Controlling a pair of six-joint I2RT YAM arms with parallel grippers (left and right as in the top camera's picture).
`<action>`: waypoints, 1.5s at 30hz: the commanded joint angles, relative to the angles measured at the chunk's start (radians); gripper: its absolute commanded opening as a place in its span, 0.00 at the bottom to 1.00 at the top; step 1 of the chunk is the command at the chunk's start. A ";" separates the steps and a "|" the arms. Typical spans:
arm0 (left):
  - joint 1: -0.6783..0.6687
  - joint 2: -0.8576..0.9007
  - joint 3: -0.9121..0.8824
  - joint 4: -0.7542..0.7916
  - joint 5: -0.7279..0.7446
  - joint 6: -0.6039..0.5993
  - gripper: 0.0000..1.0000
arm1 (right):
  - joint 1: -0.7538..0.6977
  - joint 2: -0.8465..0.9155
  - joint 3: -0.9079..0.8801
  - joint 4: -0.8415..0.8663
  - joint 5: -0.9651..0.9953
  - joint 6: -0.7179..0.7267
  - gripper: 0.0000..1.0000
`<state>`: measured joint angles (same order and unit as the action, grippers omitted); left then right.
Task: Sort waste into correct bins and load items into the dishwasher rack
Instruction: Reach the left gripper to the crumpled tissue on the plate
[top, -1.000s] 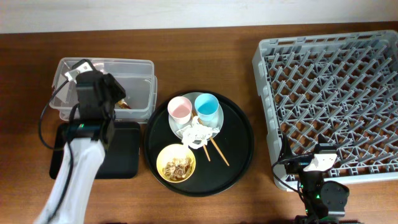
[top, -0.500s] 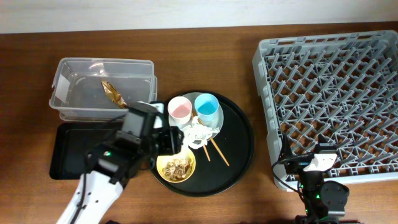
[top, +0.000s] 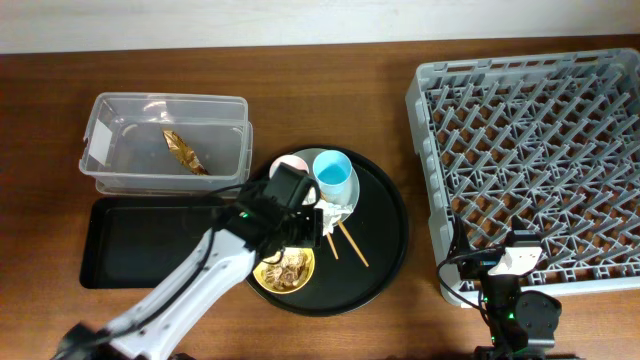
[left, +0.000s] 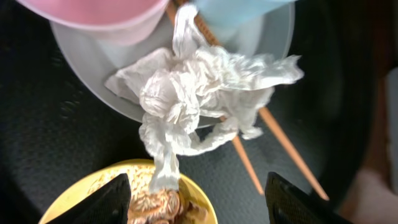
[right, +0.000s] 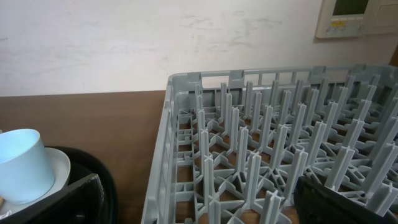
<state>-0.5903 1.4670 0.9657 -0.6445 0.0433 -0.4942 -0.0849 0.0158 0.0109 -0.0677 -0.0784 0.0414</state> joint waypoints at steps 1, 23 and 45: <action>-0.007 0.076 -0.003 0.019 -0.018 -0.009 0.69 | -0.006 -0.005 -0.005 -0.005 0.005 0.000 0.99; -0.007 0.139 0.002 0.065 -0.051 -0.008 0.66 | -0.006 -0.005 -0.005 -0.004 0.005 0.000 0.99; -0.010 0.103 0.030 0.018 -0.093 -0.005 0.67 | -0.006 -0.005 -0.005 -0.004 0.005 0.000 0.99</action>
<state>-0.5938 1.5707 0.9859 -0.6277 -0.0204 -0.5011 -0.0849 0.0158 0.0109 -0.0677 -0.0788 0.0418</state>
